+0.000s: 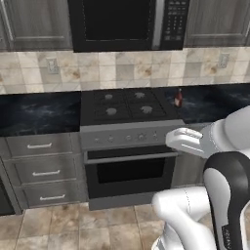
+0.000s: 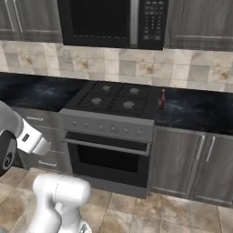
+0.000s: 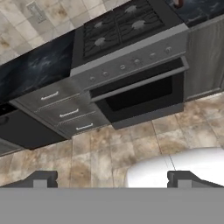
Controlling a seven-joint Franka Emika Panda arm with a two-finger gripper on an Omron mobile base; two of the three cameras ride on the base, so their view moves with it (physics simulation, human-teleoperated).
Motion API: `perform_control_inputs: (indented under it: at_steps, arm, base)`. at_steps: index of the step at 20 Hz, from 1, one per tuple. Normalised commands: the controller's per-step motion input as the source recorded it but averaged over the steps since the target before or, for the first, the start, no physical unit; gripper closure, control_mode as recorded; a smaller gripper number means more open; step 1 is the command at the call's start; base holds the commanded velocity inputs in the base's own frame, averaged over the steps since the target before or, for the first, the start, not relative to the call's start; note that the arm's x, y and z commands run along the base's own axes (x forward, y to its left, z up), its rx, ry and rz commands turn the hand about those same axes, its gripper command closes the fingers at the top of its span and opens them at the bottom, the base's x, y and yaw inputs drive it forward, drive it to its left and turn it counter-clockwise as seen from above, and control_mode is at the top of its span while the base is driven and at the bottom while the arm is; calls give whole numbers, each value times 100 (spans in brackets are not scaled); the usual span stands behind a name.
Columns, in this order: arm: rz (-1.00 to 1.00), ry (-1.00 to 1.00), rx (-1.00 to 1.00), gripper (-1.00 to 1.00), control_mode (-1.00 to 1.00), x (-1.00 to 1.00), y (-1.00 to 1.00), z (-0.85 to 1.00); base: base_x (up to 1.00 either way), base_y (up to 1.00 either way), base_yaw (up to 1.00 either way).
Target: Collect the turmeric, ketchup, and shaker from the cabinet and place them next to the stove.
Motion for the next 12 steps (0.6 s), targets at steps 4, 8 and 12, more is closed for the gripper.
perform_control_inputs:
  at_steps: [4,8,12]
  arm:
    - [0,0,0,-100,100,0,0,0]
    - [0,0,0,-100,100,0,0,0]
    - [0,0,0,-100,100,0,0,0]
  base:
    - [-29,93,0]
    - [-5,96,0]
    - [0,97,1]
